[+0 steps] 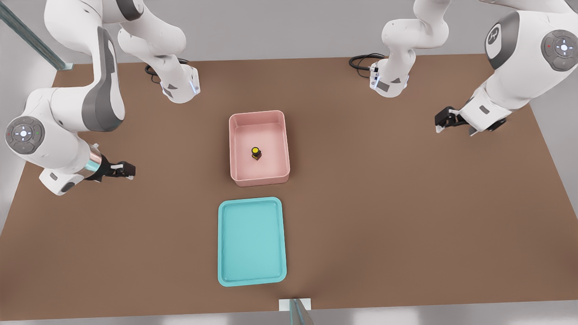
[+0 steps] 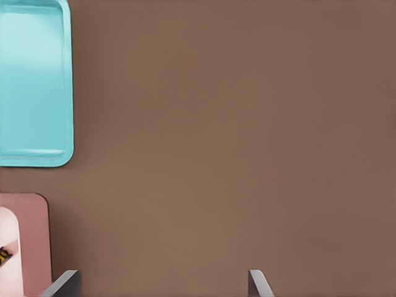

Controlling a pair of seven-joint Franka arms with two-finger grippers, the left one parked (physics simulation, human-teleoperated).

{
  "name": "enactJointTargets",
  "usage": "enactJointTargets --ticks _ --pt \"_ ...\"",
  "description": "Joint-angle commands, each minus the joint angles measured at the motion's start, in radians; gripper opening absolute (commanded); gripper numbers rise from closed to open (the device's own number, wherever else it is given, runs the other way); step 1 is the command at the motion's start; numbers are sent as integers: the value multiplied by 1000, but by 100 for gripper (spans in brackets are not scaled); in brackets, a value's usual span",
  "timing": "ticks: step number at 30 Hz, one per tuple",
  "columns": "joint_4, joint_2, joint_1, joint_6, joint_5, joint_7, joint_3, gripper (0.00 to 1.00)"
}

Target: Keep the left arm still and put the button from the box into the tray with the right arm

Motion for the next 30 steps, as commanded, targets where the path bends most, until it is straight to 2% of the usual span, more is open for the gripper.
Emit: enactJointTargets --ticks 1,2,3,6,10,13,14,16,20,25,27,30 --pt "-5 -2 0 37 -1 -12 0 100" --pt "-36 -2 20 48 -4 0 8 100" --pt "-73 -2 60 68 -9 78 51 100" --pt "-174 0 126 174 -26 497 277 100" --pt "-358 9 184 408 -107 877 476 100" --pt "-427 75 258 563 -242 884 511 100" --pt "-467 90 264 649 -267 882 526 100" --pt "-468 149 307 688 -265 882 526 100" --pt "-611 158 308 781 -362 877 526 100" --pt "-717 173 299 911 -552 870 523 100" --pt "-790 173 267 1027 -638 848 512 100" --pt "-810 172 255 1039 -644 811 512 100"
